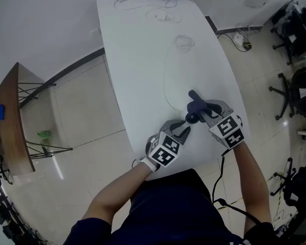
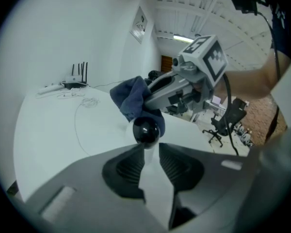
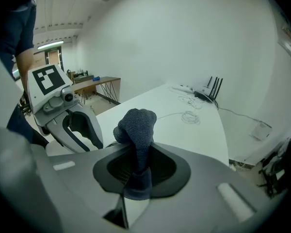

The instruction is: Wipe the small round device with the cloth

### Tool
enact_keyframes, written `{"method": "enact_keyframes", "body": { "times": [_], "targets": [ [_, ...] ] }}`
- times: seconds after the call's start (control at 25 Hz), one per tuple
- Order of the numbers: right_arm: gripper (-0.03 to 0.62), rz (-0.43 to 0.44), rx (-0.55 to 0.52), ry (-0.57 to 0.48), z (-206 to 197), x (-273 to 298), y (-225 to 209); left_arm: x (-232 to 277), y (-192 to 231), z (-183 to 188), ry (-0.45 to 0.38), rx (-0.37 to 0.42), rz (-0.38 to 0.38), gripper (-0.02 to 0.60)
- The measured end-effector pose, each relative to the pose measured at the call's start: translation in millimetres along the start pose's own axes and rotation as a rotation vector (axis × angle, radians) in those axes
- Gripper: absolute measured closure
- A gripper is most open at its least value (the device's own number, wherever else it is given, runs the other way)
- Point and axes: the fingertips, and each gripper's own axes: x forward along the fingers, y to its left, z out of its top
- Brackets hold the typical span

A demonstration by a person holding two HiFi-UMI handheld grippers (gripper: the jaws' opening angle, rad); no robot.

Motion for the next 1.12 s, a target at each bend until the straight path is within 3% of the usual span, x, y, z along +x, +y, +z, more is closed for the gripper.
{"method": "enact_keyframes", "body": {
  "times": [0.28, 0.68, 0.96, 1.12],
  "targets": [
    [0.530, 0.116, 0.199, -0.005, -25, 14, -17, 7, 2, -5, 0.012, -0.039, -0.011, 0.486],
    [0.530, 0.225, 0.364, 0.056, -66, 55, -16, 7, 4, -6, 0.001, -0.083, -0.010, 0.488],
    [0.531, 0.225, 0.508, 0.056, -76, 68, -17, 6, 10, -11, 0.003, -0.072, -0.005, 0.486],
    [0.530, 0.134, 0.586, -0.035, -66, 49, -31, -3, 8, -9, -0.017, -0.061, -0.003, 0.488]
  ]
}}
